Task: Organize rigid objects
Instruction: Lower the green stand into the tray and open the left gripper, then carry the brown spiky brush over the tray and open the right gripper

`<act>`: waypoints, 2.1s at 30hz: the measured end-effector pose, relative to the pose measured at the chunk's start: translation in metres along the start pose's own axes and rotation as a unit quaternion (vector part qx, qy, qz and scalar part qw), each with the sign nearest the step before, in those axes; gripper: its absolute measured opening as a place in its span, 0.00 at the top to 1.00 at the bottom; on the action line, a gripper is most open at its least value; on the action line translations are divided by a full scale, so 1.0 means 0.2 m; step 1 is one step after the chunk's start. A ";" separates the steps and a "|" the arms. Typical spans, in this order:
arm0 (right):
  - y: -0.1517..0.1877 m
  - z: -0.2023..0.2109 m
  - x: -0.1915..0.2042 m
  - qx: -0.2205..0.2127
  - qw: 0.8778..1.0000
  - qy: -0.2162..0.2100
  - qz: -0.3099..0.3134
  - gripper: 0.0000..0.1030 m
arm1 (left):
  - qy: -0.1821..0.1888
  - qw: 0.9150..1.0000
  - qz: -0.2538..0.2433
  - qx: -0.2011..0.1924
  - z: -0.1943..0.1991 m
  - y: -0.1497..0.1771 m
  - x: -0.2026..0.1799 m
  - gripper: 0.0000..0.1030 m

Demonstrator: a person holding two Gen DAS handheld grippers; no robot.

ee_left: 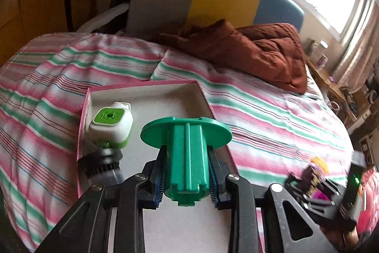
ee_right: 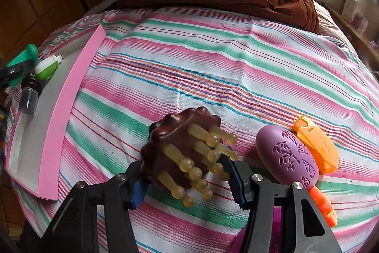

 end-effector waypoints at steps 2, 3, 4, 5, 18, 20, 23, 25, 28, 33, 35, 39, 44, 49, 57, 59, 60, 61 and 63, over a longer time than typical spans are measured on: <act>0.00 0.00 0.00 0.000 1.000 0.000 0.000 0.44 | -0.006 1.000 0.004 0.009 -0.07 -0.03 0.01 0.71; 0.00 0.00 0.00 0.000 1.000 0.000 0.000 0.44 | -0.008 1.000 0.007 0.014 -0.10 -0.04 0.01 0.71; 0.00 0.00 0.00 0.000 1.000 0.000 0.000 0.44 | -0.011 1.000 0.011 0.017 -0.14 -0.05 0.02 0.71; 0.00 0.00 0.00 0.000 1.000 0.000 0.000 0.44 | -0.014 1.000 0.013 0.018 -0.16 -0.05 0.02 0.71; 0.00 0.00 0.00 -0.001 1.000 -0.002 -0.001 0.44 | -0.046 0.998 -0.008 0.031 -0.35 -0.07 0.03 0.62; 0.00 0.00 0.00 -0.001 1.000 -0.001 -0.001 0.44 | -0.047 0.999 -0.006 0.022 -0.31 -0.06 0.04 0.61; 0.00 0.00 -0.01 0.000 1.000 -0.002 -0.001 0.44 | -0.049 0.999 -0.005 0.010 -0.24 -0.06 0.06 0.60; 0.00 0.00 -0.01 -0.001 1.000 -0.001 0.000 0.44 | -0.053 0.999 -0.006 -0.005 -0.18 -0.06 0.07 0.60; 0.00 0.00 -0.01 -0.001 1.000 0.001 0.002 0.44 | -0.064 0.997 -0.007 -0.030 -0.07 -0.03 0.07 0.60; -0.01 0.00 -0.01 -0.002 1.000 0.004 0.006 0.44 | -0.063 0.996 -0.017 -0.056 0.11 0.06 0.04 0.60; -0.01 0.00 -0.01 -0.002 1.000 0.005 0.007 0.44 | -0.063 0.996 -0.026 -0.064 0.17 0.12 0.02 0.60; 0.00 0.00 0.00 -0.003 1.000 0.007 0.009 0.44 | -0.059 0.995 -0.038 -0.068 0.27 0.23 -0.01 0.60; 0.00 0.00 0.01 -0.003 1.000 0.010 0.013 0.44 | -0.057 0.995 -0.045 -0.064 0.33 0.34 -0.02 0.60; 0.00 0.00 0.01 -0.003 1.000 0.011 0.014 0.44 | -0.058 0.995 -0.054 -0.064 0.38 0.42 0.00 0.60; 0.01 0.00 0.01 -0.010 1.000 0.016 0.022 0.44 | -0.065 0.994 -0.055 -0.062 0.42 0.50 0.07 0.60; 0.00 0.00 0.01 -0.012 1.000 0.017 0.021 0.44 | -0.067 0.994 -0.054 -0.061 0.43 0.51 0.09 0.60; 0.00 0.00 0.01 -0.012 1.000 0.018 0.021 0.44 | -0.068 0.994 -0.053 -0.061 0.43 0.52 0.10 0.60; 0.00 0.00 0.01 -0.011 1.000 0.019 0.021 0.44 | -0.068 0.995 -0.051 -0.060 0.43 0.52 0.11 0.60; 0.00 0.00 0.02 -0.009 1.000 0.022 0.015 0.44 | -0.069 0.995 -0.049 -0.059 0.43 0.53 0.13 0.60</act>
Point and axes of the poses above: each gripper's, at about its wrist camera, not at the fingertips, and z roughly against the way its jaws point, x to its left, y to its underside, the point moved 4 cm from there along -z, roughly the way its jaws point, and after that the axes turned 14 degrees about -y, right-handed, at the moved point
